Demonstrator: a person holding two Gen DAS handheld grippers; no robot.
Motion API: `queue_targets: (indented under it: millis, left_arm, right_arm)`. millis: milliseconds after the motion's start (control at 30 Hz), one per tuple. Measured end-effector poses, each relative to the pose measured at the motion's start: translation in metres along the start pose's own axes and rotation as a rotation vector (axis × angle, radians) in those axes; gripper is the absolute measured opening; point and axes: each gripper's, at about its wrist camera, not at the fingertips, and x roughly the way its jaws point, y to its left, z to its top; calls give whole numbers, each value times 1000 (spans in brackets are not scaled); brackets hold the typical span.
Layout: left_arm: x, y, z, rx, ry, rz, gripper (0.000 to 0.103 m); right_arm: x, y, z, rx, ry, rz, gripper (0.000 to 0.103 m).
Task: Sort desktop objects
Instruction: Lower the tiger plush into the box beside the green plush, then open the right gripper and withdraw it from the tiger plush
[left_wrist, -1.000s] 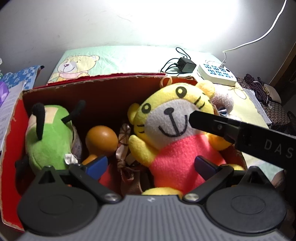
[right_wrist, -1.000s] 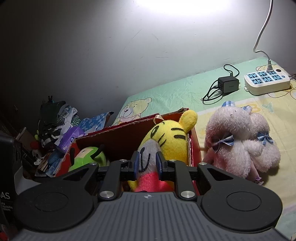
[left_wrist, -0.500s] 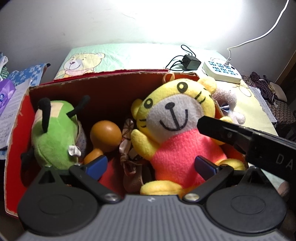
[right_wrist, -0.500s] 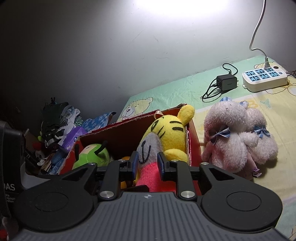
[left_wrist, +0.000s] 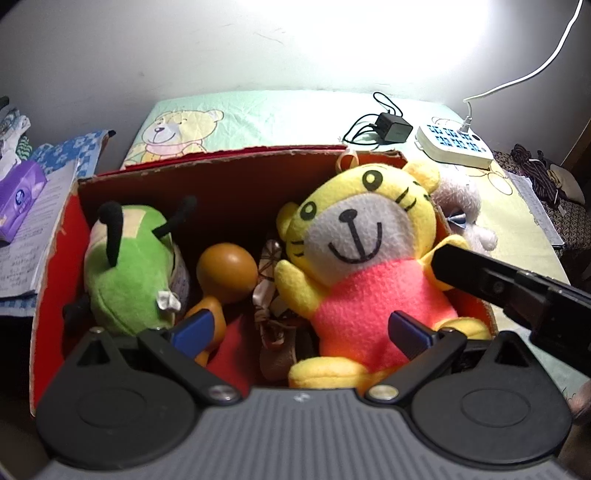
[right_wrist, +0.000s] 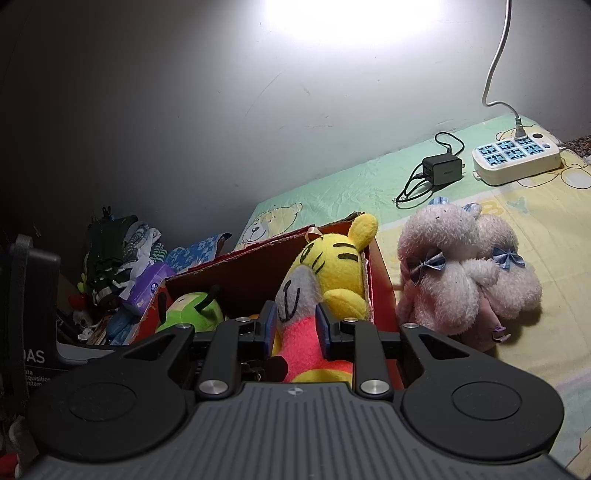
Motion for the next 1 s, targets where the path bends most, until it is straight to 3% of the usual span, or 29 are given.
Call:
queue_targets:
  millis: [200,533,1000]
  left_arm:
    - [0,0,-2,-4,7,11,100]
    - [-9,-14,1,6,-6,106,100]
    - [-31,-60,12,-29,-71,132,100]
  right_arm:
    - [-5,-1,-1,6,-10,-8,26]
    - [-11,-12,2,26,-1,44,29]
    - [-37,-63,27,37,2,127,32]
